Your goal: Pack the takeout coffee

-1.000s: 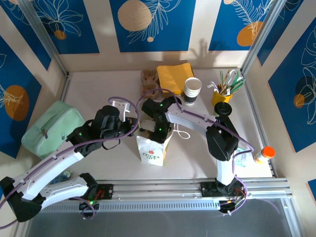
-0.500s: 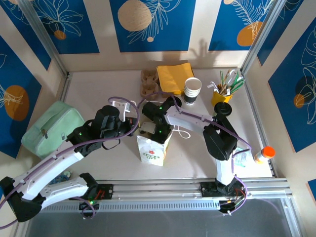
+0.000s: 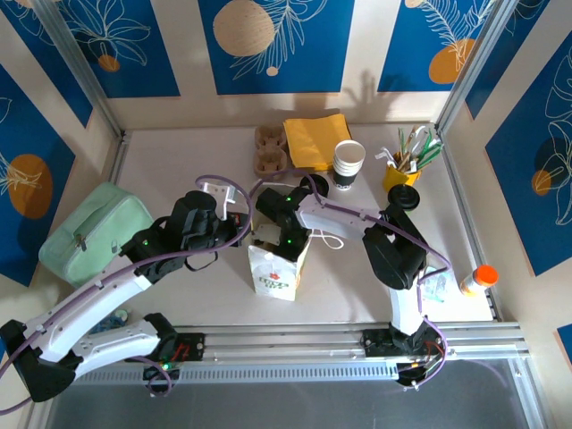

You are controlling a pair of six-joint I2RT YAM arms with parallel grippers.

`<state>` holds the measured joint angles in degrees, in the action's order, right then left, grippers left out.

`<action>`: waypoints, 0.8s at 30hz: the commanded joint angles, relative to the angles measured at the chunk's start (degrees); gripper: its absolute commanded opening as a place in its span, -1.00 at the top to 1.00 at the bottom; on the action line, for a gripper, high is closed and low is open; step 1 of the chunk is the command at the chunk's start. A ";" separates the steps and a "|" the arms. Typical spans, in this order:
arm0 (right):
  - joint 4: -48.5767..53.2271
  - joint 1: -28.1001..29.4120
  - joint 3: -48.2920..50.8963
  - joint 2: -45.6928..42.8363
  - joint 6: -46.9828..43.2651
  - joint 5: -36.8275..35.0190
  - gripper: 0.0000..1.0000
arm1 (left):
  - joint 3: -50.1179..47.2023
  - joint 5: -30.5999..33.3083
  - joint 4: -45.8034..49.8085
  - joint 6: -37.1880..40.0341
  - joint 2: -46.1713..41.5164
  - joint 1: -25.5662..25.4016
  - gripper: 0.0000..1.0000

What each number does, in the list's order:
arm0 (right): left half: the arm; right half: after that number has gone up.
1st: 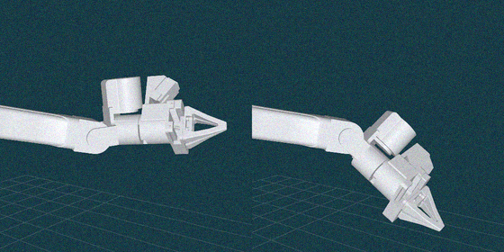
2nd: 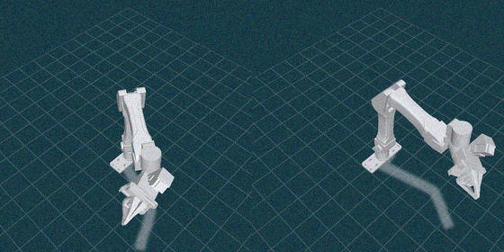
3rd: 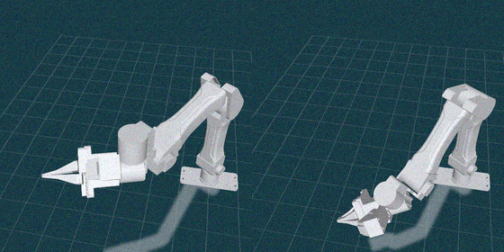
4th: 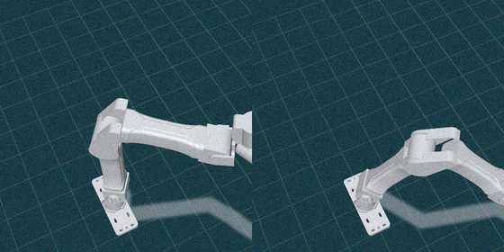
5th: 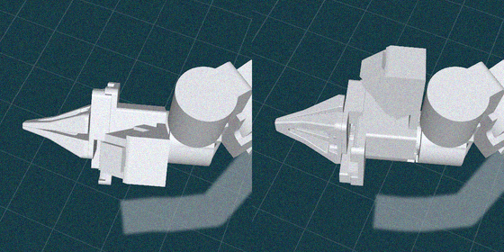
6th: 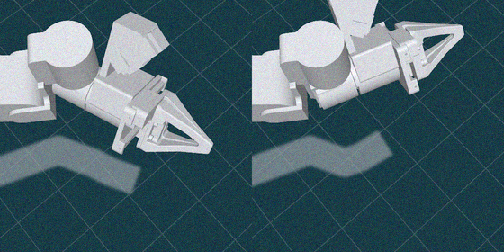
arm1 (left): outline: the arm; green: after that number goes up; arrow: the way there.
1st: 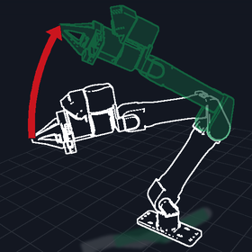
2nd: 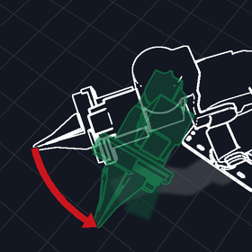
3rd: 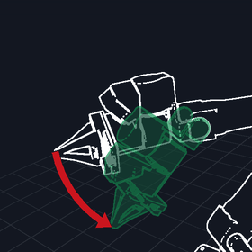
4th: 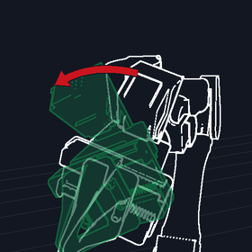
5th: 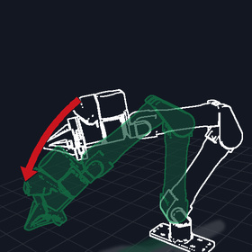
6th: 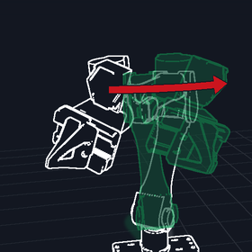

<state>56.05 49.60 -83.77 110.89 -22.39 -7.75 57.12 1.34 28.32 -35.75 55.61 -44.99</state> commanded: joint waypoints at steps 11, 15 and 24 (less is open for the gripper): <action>3.80 1.18 -3.49 -4.48 1.46 1.15 -0.23 | 1.57 -1.56 -2.14 -1.14 0.34 0.26 1.00; 4.06 1.49 -3.90 -6.04 1.82 1.89 -0.25 | 1.47 -1.56 -1.96 -1.04 0.23 0.26 1.00; 3.85 3.61 -3.88 -8.59 2.86 0.59 -0.22 | 1.98 -1.37 -1.11 -2.48 0.01 0.32 1.00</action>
<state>59.57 51.64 -85.91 104.79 -19.62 -8.14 57.34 0.60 27.88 -37.47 55.61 -45.01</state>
